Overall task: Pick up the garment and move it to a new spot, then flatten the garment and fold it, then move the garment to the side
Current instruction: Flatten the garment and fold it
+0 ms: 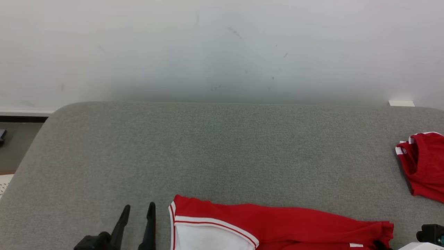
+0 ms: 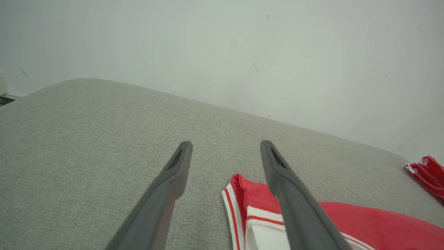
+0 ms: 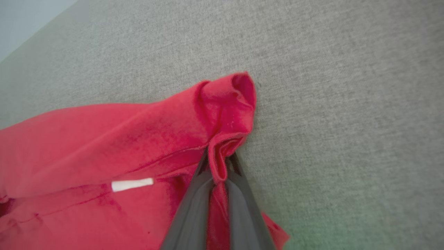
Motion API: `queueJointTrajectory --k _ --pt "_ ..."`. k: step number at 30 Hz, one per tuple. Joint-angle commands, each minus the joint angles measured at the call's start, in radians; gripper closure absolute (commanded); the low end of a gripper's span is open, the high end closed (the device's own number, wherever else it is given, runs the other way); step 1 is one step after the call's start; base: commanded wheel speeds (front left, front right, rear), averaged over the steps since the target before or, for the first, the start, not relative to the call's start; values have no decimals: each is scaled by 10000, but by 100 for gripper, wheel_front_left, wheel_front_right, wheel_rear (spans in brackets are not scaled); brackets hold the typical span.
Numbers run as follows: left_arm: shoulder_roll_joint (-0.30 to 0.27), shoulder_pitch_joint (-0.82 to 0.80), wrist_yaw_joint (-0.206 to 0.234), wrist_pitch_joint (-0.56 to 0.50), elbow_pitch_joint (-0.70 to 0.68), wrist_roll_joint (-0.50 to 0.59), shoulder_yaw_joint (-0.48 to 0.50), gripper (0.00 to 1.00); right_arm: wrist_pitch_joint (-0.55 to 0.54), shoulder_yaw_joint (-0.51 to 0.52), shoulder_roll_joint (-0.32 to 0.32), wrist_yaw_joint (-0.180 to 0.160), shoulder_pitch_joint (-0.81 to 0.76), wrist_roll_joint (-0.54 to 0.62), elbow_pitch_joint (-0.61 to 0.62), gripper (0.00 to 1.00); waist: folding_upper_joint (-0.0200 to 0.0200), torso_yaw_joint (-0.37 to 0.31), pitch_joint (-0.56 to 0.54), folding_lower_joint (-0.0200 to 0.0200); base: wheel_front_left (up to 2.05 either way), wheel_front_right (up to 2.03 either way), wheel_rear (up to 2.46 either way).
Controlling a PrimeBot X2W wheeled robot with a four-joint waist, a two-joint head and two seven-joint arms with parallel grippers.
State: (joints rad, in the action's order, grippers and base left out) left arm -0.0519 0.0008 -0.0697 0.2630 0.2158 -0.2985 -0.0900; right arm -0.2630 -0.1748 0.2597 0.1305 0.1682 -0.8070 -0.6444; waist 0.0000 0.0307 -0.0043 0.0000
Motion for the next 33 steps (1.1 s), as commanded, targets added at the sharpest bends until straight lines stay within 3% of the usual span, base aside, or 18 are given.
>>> queueJointTrajectory --k 1,8,14,18,25,29,33 --pt "-19 -8 -15 16 42 174 49 0 -86 -99 48 1 42 -101 -54 100 0 24 -19 0 0 0 0" --pt "-5 92 -20 16 167 46 31 0 241 492 669 -11 400 -338 41 100 0 11 -111 0 0 0 0" --pt "-8 131 65 16 217 -143 -94 0 633 1290 1122 -11 684 318 -382 100 0 -41 -205 0 0 0 0" --pt "-8 179 77 16 236 -195 -130 0 441 1575 733 -11 709 229 360 100 0 -65 -273 0 0 0 0" --pt "-7 176 56 16 325 -142 -129 0 -507 1622 -377 -9 -48 -410 3275 100 0 31 -367 0 0 0 0" --pt "-7 131 30 15 387 -71 -133 0 -1229 1286 -1333 -8 -700 -724 4825 100 0 261 -420 0 0 0 0" --pt "-5 97 4 16 431 -27 -112 0 -1663 802 -1835 -6 -1120 -1006 5570 100 0 486 -428 0 0 0 0"
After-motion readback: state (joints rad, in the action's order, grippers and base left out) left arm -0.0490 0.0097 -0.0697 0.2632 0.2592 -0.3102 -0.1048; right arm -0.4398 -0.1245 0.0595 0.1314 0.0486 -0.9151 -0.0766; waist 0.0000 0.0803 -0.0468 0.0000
